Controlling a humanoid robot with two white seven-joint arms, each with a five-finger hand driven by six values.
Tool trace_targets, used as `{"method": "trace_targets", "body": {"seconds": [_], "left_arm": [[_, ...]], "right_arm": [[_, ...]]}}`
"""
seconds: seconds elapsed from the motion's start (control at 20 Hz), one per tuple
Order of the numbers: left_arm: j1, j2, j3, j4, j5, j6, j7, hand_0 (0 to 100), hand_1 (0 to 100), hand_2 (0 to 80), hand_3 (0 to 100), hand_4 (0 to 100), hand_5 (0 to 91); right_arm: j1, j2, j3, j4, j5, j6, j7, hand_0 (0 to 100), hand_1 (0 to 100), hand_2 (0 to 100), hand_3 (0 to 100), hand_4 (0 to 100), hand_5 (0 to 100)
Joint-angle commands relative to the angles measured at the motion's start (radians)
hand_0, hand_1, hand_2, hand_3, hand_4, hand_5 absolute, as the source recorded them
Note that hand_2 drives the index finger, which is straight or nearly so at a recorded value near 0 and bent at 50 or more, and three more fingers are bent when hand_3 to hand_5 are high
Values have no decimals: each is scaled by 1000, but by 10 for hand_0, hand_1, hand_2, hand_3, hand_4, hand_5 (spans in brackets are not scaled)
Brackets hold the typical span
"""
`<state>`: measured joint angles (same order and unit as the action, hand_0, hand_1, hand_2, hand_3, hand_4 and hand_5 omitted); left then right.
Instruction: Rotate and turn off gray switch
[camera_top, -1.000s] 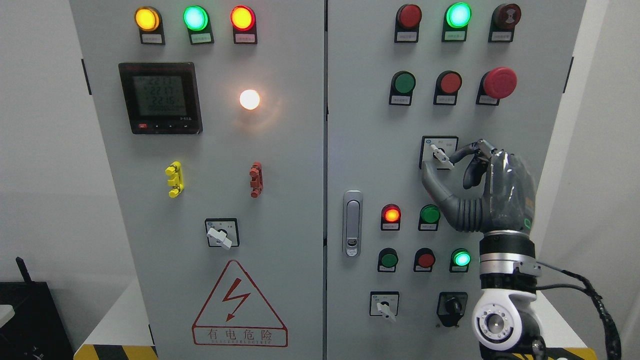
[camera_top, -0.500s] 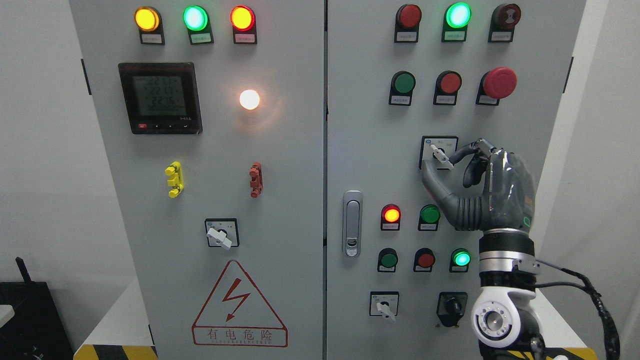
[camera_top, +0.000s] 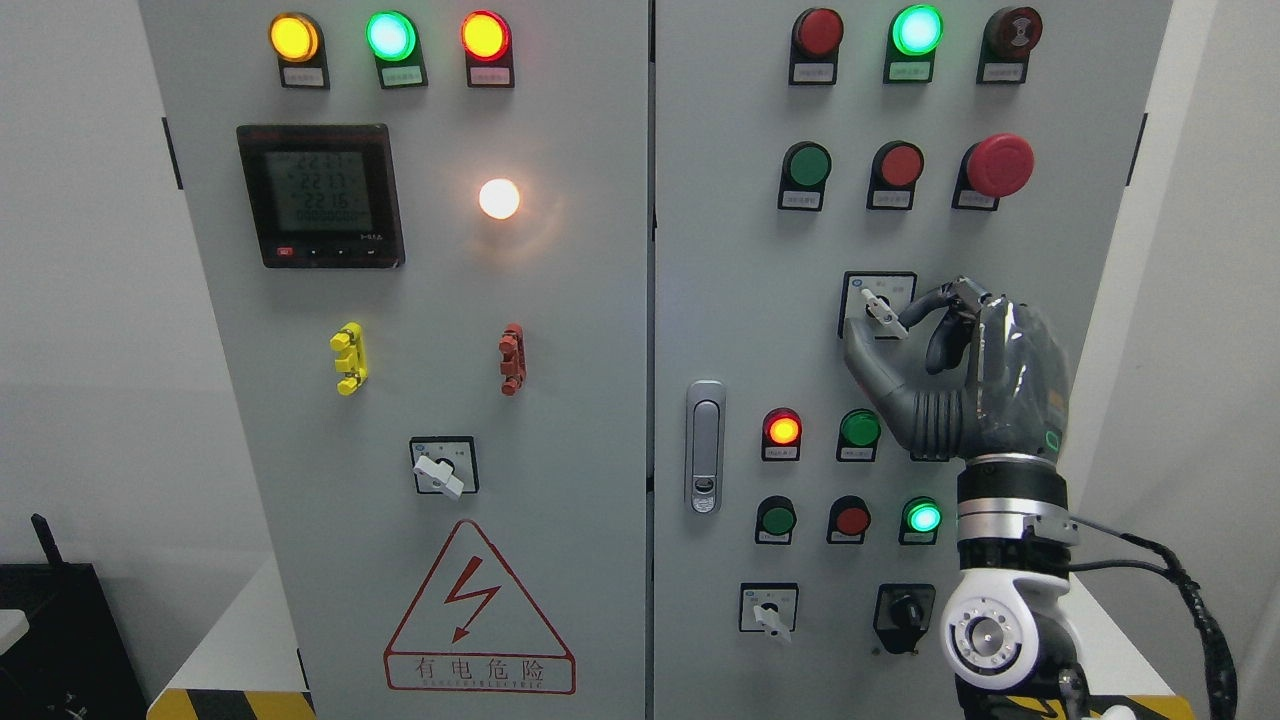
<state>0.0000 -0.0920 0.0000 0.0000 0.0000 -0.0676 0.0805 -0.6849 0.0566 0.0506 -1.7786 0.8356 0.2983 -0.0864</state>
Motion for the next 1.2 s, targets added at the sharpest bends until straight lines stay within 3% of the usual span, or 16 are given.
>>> {"method": "trace_targets", "body": {"seconds": [0.0,0.5,1.15], "left_arm": [[-9,0,8,-26,20,0,-1,120,389,0,0,0,0],[-9,0,8,-26,20,2,-1,120,389,0,0,0,0],[-9,0,8,-26,20,2,-1,120,389,0,0,0,0]], "right_arm": [[-4,0,0,10,-1,-1,1,143,471,603,976,943,1000],[-12,2,0,10,-1,-1,1,147,455,615,985,943,1000],[-12,3,3,10,0,2,1,256,455,632,1000,952,1000]]}}
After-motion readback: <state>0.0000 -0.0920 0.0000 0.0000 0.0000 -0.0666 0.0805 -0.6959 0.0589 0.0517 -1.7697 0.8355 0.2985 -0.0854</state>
